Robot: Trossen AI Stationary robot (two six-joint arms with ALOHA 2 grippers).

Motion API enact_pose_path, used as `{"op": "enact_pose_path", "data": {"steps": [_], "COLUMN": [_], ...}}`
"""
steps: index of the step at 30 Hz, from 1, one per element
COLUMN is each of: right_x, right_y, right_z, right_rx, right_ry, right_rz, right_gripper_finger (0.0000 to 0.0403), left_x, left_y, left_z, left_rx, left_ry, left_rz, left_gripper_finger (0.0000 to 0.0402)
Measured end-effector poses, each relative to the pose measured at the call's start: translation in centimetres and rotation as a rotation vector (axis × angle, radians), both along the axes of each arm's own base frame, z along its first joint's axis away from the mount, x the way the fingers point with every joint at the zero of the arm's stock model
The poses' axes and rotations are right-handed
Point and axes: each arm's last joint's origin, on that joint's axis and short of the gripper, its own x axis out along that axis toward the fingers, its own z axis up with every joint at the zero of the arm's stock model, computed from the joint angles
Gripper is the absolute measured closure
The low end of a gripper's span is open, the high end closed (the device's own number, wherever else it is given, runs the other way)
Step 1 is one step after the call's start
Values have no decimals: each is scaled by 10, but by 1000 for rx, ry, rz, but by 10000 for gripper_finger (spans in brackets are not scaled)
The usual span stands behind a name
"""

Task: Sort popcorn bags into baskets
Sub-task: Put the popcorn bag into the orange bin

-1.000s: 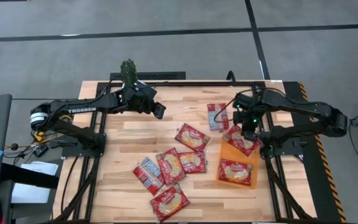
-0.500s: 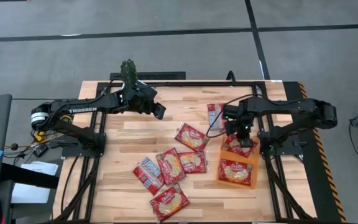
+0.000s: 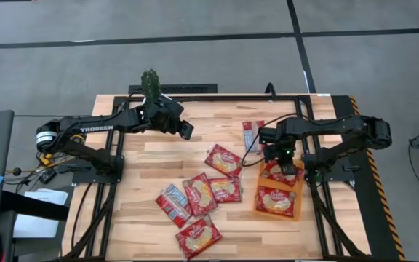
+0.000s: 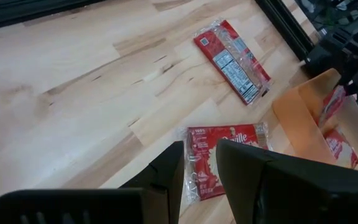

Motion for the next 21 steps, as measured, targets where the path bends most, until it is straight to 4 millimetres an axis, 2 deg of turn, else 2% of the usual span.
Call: {"op": "enact_pose_path", "data": {"steps": [6, 12, 16, 19, 21], "right_x": [3, 3, 5, 3, 0], "right_y": [0, -2, -7, -14, -21], "right_z": [0, 2, 21, 42, 53], "right_rx": [-4, -6, -19, -62, -151], "right_ry": [-28, -28, -103, -193, -248], "right_rz": [3, -41, -113, -188, -289], "right_gripper_finger": [317, 241, 198, 185, 185], "left_x": [0, 1, 4, 10, 10], "left_y": [0, 0, 1, 2, 2], "left_z": [0, 1, 2, 3, 3], "left_rx": [0, 4, -4, -3, -14], "left_ry": [0, -15, -51, -95, -107], "left_rz": [0, -2, 4, -12, -13], "left_gripper_finger": [319, 299, 272, 262, 260]}}
